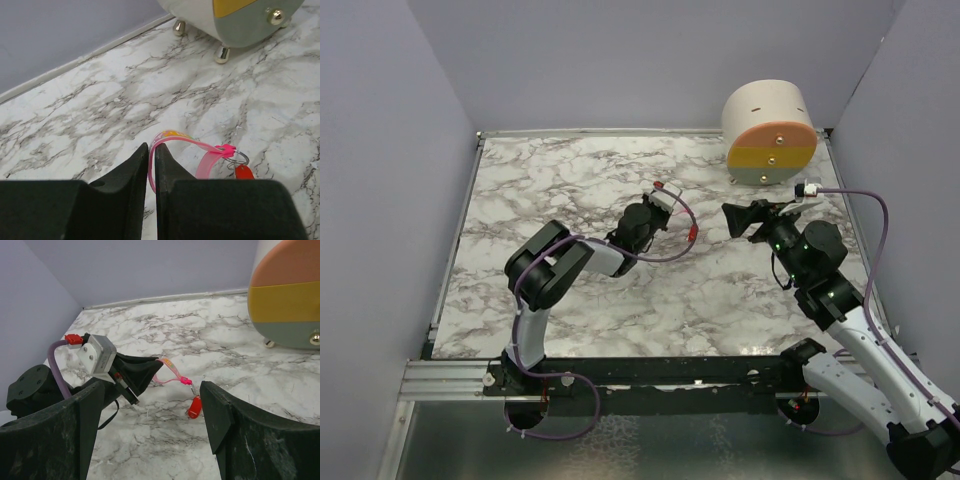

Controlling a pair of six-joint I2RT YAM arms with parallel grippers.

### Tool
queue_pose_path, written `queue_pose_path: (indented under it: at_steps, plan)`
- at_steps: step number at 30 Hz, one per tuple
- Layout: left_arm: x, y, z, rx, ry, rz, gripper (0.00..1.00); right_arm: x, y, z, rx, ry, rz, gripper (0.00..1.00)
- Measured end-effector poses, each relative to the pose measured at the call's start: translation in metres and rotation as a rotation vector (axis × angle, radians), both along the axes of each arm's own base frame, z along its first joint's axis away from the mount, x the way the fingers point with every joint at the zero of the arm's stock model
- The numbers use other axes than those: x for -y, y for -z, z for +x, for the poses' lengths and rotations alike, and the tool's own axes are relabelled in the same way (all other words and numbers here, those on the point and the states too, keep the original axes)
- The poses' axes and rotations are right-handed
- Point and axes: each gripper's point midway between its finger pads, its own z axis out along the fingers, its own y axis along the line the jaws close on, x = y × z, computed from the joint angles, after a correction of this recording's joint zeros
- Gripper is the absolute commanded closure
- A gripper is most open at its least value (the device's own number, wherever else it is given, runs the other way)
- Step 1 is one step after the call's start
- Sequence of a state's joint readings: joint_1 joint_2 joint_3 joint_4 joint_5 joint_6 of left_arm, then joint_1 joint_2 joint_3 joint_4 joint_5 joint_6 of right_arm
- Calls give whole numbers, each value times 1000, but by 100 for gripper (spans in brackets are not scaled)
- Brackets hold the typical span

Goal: Put the keys on the keyring

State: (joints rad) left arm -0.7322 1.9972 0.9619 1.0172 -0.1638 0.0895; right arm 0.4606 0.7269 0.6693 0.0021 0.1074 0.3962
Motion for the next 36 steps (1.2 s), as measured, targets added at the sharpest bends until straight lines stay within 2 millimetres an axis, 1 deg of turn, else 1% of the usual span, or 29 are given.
queue_pose_path:
  at_steps: [2,4,6,7,9,12,15,19,20,21,22,24,25,27,31,32,33,34,36]
  plan:
    - [-9,3,4,-11,-19,-4,80,0,0,0,-1,0,0,22]
    - [-17,7,8,-23,-36,-8,72,0,1,0,-2,0,0,22]
    - [-24,9,11,-33,-51,-13,62,0,1,1,-3,0,-1,22]
    - [-27,10,13,-35,-58,-15,54,0,1,1,-4,0,-1,22]
    - [-33,12,16,-42,-70,-17,48,-1,2,1,-7,-1,-3,22]
    - [-34,12,17,-48,-76,-28,44,-1,4,2,-11,-2,-5,22]
    - [-38,13,18,-53,-83,-30,43,-2,4,2,-13,-4,-6,22]
    - [-49,21,16,-78,-101,-29,42,-2,4,2,-12,-7,-5,22]
    - [-53,22,16,-83,-110,-31,40,-3,4,2,-13,-8,-5,22]
    - [-58,22,16,-87,-121,-32,34,-3,4,3,-13,-8,-5,22]
    - [-61,22,15,-90,-129,-34,27,-3,5,3,-13,-8,-6,22]
    - [-70,19,12,-95,-150,-45,3,-4,6,3,-16,-11,-7,22]
    - [-75,16,9,-99,-161,-55,1,-4,6,3,-17,-12,-8,22]
    - [-83,6,1,-105,-183,-94,1,-4,7,4,-20,-12,-9,22]
    - [-97,-24,-18,-106,-206,-184,1,-4,7,4,-20,-12,-10,22]
    - [-101,-36,-24,-102,-206,-211,1,-4,7,4,-20,-12,-10,22]
    - [-101,-41,-26,-105,-206,-233,1,-4,7,4,-19,-12,-9,22]
    - [-106,-60,-35,-84,-200,-263,1,-5,7,5,-19,-14,-9,22]
    - [-112,-82,-47,-66,-191,-314,1,-6,8,5,-20,-18,-10,22]
